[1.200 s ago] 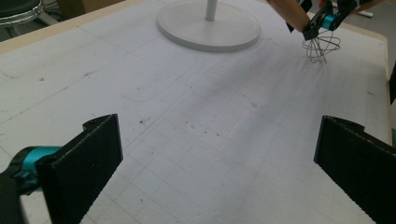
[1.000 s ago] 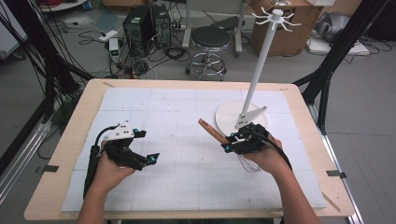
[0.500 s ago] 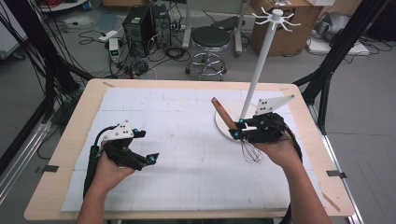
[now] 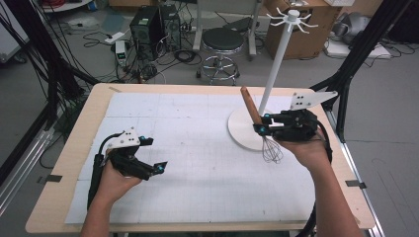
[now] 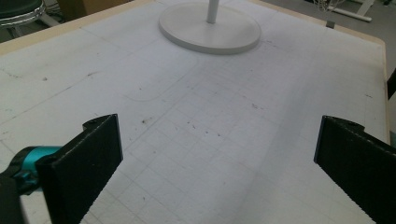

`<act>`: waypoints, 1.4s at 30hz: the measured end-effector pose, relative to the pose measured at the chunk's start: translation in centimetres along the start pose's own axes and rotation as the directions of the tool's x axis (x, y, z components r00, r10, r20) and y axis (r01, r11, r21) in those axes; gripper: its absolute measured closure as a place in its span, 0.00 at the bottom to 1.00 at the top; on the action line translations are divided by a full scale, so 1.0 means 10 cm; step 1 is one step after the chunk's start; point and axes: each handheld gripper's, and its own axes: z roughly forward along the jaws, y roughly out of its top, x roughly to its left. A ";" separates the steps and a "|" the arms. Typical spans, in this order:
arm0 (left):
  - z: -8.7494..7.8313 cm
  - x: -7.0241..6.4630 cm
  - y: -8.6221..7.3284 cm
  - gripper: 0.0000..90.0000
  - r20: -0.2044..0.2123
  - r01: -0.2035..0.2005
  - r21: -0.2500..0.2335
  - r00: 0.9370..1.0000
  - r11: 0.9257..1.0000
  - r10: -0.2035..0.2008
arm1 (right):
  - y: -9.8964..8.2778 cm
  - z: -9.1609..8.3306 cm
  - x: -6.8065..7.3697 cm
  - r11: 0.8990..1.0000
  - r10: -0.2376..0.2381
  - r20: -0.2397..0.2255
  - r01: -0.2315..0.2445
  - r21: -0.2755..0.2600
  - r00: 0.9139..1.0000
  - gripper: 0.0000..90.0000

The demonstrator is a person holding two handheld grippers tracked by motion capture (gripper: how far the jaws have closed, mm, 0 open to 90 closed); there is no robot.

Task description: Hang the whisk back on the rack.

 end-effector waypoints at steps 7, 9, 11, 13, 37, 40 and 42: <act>0.00 0.00 0.00 0.02 0.001 0.003 0.001 1.000 1.000 -0.003 | 0.09 -0.24 -0.09 0.999 -0.012 0.028 0.014 -0.040 1.000 0.76; 0.00 0.00 0.00 0.02 -0.001 0.002 0.003 1.000 1.000 -0.002 | 0.11 -0.28 -0.10 0.999 -0.020 0.031 0.021 -0.039 0.999 0.76; 0.00 0.00 0.00 0.02 0.001 0.003 0.000 1.000 1.000 -0.003 | 0.12 -0.32 -0.11 0.999 -0.024 0.035 0.026 -0.043 0.999 0.76; 0.00 0.00 0.00 0.02 0.000 0.001 0.004 1.000 1.000 -0.001 | 0.14 -0.35 -0.13 0.998 -0.023 0.036 0.024 -0.051 0.999 0.76; 0.03 0.00 -0.02 0.02 0.003 -0.001 0.014 1.000 1.000 0.001 | 0.34 -0.73 -0.36 0.997 -0.011 0.139 0.021 -0.069 0.990 0.76; 0.03 0.00 -0.02 0.02 0.002 0.001 0.013 1.000 1.000 -0.001 | 0.35 -0.80 -0.36 0.997 -0.005 0.157 0.017 -0.077 0.988 0.76; 0.04 0.00 -0.02 0.02 0.001 0.001 0.015 1.000 1.000 -0.001 | 0.36 -0.84 -0.36 0.996 0.003 0.164 0.012 -0.090 0.986 0.76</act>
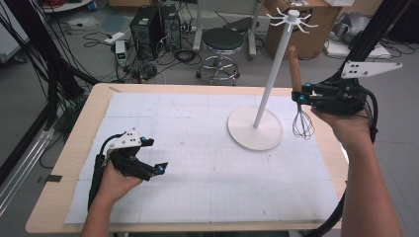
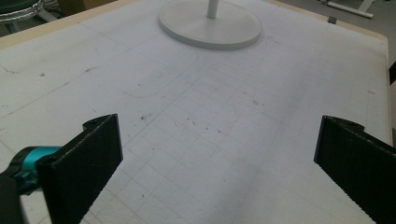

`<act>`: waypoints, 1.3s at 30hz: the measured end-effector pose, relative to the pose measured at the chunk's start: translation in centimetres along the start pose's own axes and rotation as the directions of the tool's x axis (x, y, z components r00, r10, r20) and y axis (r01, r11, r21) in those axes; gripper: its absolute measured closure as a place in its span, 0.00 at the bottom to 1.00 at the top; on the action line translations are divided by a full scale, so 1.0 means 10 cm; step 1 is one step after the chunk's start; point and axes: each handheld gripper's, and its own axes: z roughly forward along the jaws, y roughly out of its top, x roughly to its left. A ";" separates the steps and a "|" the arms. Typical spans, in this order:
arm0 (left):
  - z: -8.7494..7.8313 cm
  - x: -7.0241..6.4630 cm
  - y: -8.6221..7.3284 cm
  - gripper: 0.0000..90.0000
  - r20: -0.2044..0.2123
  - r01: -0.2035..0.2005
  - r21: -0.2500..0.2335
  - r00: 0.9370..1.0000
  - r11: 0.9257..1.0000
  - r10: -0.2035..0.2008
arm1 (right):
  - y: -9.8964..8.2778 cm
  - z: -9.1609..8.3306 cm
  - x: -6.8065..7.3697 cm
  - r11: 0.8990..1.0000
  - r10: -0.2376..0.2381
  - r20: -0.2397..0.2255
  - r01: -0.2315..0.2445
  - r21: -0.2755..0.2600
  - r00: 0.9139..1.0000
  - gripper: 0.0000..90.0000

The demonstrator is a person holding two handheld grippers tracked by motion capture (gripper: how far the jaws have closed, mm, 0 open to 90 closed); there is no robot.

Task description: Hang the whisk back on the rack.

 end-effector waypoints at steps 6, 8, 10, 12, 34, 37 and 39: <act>0.01 -0.01 -0.01 0.02 0.007 -0.002 0.004 1.000 1.000 0.002 | 0.05 -0.07 -0.05 1.000 0.002 0.039 -0.002 -0.002 0.999 0.76; 0.00 0.00 0.00 0.02 0.007 -0.005 0.004 1.000 1.000 0.005 | 0.07 -0.10 -0.07 1.000 0.007 0.049 -0.007 -0.003 0.999 0.76; 0.00 0.00 -0.01 0.02 0.004 0.001 0.000 1.000 1.000 -0.001 | 0.09 -0.13 -0.09 1.000 0.005 0.065 -0.005 -0.007 0.998 0.76; -0.01 0.00 -0.01 0.02 0.005 -0.002 0.000 1.000 1.000 0.002 | 0.12 -0.15 -0.11 1.000 0.015 0.075 -0.014 -0.003 0.997 0.76; -0.04 0.03 -0.02 0.02 -0.001 0.006 -0.006 1.000 1.000 -0.006 | 0.18 -0.14 -0.34 0.998 0.063 0.148 -0.065 0.006 0.987 0.76; -0.05 0.03 -0.02 0.02 -0.002 0.009 -0.009 1.000 1.000 -0.009 | 0.19 -0.13 -0.35 0.997 0.078 0.151 -0.080 0.010 0.986 0.76; -0.05 0.03 -0.02 0.02 -0.002 0.005 -0.008 1.000 1.000 -0.005 | 0.18 -0.11 -0.36 0.996 0.082 0.150 -0.085 0.013 0.985 0.76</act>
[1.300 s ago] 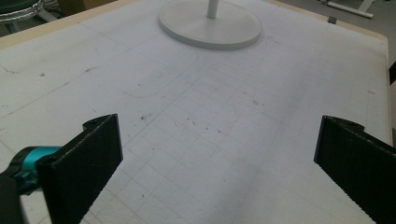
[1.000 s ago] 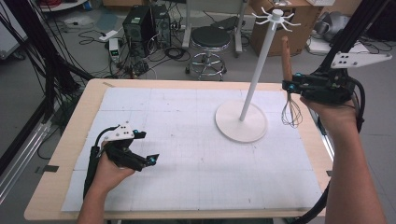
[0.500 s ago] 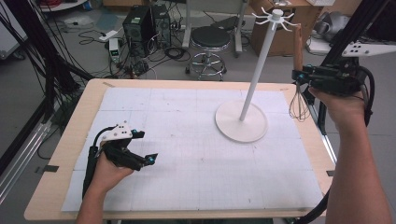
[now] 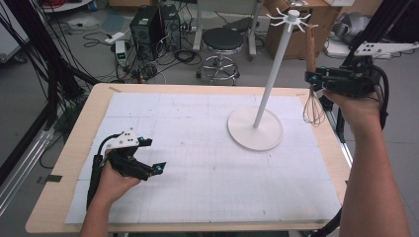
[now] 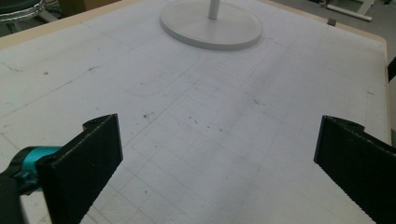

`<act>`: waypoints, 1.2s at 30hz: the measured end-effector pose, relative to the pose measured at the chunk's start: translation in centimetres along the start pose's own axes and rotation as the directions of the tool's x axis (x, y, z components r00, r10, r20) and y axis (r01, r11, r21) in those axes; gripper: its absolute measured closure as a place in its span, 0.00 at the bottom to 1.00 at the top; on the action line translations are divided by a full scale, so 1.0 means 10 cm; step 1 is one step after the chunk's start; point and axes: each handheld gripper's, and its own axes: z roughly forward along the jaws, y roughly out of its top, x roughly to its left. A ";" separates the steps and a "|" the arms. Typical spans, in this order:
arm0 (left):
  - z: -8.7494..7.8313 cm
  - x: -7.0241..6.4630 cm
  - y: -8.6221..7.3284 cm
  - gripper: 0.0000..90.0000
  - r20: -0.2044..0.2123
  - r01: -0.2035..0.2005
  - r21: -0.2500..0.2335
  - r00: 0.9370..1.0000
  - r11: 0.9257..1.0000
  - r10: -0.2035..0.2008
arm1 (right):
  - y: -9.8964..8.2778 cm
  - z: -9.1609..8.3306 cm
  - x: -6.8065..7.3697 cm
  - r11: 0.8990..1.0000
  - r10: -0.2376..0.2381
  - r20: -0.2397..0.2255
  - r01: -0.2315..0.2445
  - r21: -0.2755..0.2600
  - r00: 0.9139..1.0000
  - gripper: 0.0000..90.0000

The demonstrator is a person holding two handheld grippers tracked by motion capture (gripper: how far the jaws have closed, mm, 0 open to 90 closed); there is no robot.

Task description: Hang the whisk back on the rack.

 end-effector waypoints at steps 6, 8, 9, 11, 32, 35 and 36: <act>-0.02 0.00 0.00 0.02 -0.001 0.003 -0.004 1.000 1.000 -0.003 | -0.02 0.04 0.00 1.000 0.007 -0.001 -0.007 0.010 1.000 0.76; -0.02 0.00 0.00 0.02 -0.002 0.004 -0.005 1.000 1.000 -0.004 | -0.02 0.06 0.00 1.000 0.008 0.000 -0.008 0.009 1.000 0.76; -0.02 0.00 0.00 0.02 0.000 0.004 -0.004 1.000 1.000 -0.004 | -0.02 0.06 0.00 1.000 0.008 0.001 -0.008 0.009 1.000 0.76; -0.02 0.00 0.00 0.02 -0.001 0.005 -0.007 1.000 1.000 -0.005 | -0.02 0.08 0.00 1.000 0.016 0.004 -0.016 0.015 1.000 0.76; -0.04 0.00 0.00 0.02 -0.003 0.001 -0.007 1.000 1.000 -0.001 | 0.00 0.34 0.01 0.995 0.085 0.024 -0.086 0.042 0.996 0.76; -0.04 0.00 -0.01 0.02 0.003 0.001 -0.007 1.000 1.000 -0.001 | 0.00 0.36 0.03 0.996 0.078 0.032 -0.079 0.048 0.996 0.74; -0.04 0.00 -0.01 0.02 0.003 0.002 -0.009 1.000 1.000 -0.002 | 0.00 0.37 0.03 0.996 0.075 0.036 -0.077 0.046 0.997 0.69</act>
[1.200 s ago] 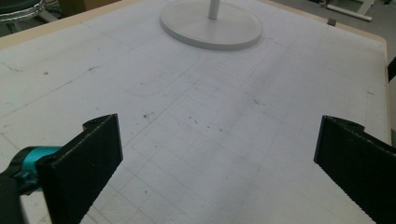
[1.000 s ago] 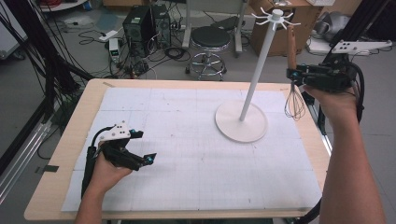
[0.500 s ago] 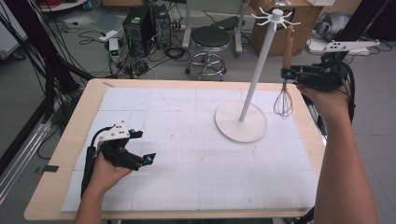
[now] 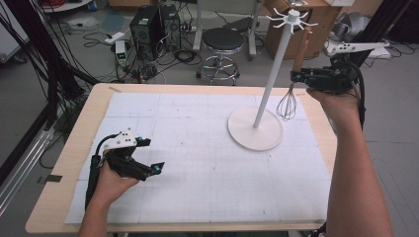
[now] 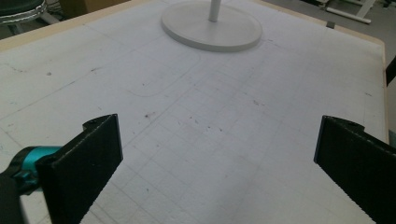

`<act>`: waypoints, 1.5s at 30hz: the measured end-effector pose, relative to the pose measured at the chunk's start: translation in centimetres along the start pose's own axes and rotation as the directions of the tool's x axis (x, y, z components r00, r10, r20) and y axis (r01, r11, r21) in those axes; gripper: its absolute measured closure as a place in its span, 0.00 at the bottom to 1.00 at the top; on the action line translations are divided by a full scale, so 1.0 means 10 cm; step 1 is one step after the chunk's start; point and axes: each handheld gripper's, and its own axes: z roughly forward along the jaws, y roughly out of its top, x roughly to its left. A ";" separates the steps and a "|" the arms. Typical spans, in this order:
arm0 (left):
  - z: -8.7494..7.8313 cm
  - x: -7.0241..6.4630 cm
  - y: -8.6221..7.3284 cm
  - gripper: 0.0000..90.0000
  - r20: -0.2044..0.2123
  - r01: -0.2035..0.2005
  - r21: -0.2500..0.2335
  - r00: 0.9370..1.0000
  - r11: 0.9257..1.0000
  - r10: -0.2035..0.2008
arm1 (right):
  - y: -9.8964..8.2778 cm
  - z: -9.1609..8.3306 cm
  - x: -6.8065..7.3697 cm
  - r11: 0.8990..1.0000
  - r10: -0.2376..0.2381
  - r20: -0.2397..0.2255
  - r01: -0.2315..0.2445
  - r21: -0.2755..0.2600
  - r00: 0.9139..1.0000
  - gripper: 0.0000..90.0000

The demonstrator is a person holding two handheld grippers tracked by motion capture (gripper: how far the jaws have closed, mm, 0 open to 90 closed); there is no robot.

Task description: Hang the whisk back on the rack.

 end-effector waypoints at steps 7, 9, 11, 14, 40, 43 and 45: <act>-0.01 0.00 0.00 0.02 -0.001 0.001 0.001 1.000 1.000 -0.001 | -0.03 -0.03 0.02 1.000 -0.002 -0.020 0.001 -0.013 1.000 0.49; -0.01 0.00 0.00 0.02 -0.001 0.001 -0.001 1.000 1.000 -0.001 | -0.03 -0.04 0.03 1.000 -0.013 -0.028 0.013 -0.010 1.000 0.44; -0.01 0.00 0.00 0.02 -0.003 0.003 -0.003 1.000 1.000 -0.003 | -0.02 -0.06 0.07 1.000 -0.025 -0.039 0.024 -0.013 0.999 0.43; -0.01 0.00 0.00 0.02 -0.001 0.003 -0.002 1.000 1.000 -0.003 | -0.01 -0.10 0.13 0.999 -0.037 -0.051 0.036 -0.020 0.998 0.40; -0.01 0.01 -0.01 0.02 0.001 0.002 -0.004 1.000 1.000 -0.002 | -0.27 0.03 0.43 0.994 -0.110 -0.143 0.104 -0.044 0.984 0.13; -0.01 0.00 -0.01 0.02 0.000 0.003 -0.002 1.000 1.000 -0.003 | -0.30 0.06 0.48 0.993 -0.113 -0.156 0.105 -0.058 0.981 0.12; -0.01 0.00 -0.01 0.02 0.000 0.002 -0.001 1.000 1.000 -0.002 | -0.33 0.09 0.50 0.993 -0.113 -0.161 0.104 -0.061 0.981 0.11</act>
